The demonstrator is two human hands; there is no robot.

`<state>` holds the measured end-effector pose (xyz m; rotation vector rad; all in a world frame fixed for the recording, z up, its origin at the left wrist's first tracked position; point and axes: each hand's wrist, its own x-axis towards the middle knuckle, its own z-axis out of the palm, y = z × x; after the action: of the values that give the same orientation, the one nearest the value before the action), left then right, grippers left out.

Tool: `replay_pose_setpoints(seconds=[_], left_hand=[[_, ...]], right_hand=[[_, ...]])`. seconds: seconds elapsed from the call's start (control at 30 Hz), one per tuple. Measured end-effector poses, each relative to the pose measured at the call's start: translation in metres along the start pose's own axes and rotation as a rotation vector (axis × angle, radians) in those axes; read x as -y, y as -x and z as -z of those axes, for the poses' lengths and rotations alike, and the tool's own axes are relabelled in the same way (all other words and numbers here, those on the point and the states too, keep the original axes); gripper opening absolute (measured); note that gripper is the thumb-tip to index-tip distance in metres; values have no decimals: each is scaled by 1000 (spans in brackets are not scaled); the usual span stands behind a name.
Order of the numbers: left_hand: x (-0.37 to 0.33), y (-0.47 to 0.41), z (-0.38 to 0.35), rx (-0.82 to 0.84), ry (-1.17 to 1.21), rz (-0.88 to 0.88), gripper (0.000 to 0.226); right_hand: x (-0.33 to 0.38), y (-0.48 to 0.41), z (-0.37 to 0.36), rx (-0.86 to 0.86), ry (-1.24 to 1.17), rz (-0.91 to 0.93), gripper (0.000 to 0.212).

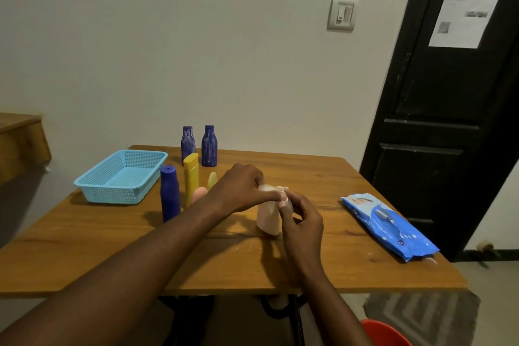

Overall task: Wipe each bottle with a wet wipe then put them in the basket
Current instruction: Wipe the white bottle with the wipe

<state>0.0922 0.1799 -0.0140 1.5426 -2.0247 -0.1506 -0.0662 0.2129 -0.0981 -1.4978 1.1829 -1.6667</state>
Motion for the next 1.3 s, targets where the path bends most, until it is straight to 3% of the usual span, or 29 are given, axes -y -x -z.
replay_pose_setpoints(seconds=[0.13,0.33,0.47,0.67,0.8,0.97,1.03,1.17,1.3], left_hand=[[-5,2,-2,-23,-75,17,59],[-8,2,-3,-37,-162,44,56],[-15,-1,-2,-18,-275,12,58],[-14,-7,1,26,-295,78,51],[-12,-5,0,22,-239,115,47],[-11,-3,-3,-35,-221,145,43],[-12,-3,-4,-49,-226,150,41],[-14,-4,-3,-74,-234,164,41],[-13,-4,-1,-61,-258,178,40]], right_hand=[[-11,8,0,38,-7,-42,24],[-22,9,9,142,179,-184,14],[-8,7,3,112,75,-101,10],[3,-4,-12,11,-4,-27,24],[-9,-2,-8,42,83,-23,22],[-33,2,2,96,334,-147,16],[-30,5,-1,106,302,-152,14],[2,12,-12,88,122,63,14],[15,10,-22,105,113,221,16]])
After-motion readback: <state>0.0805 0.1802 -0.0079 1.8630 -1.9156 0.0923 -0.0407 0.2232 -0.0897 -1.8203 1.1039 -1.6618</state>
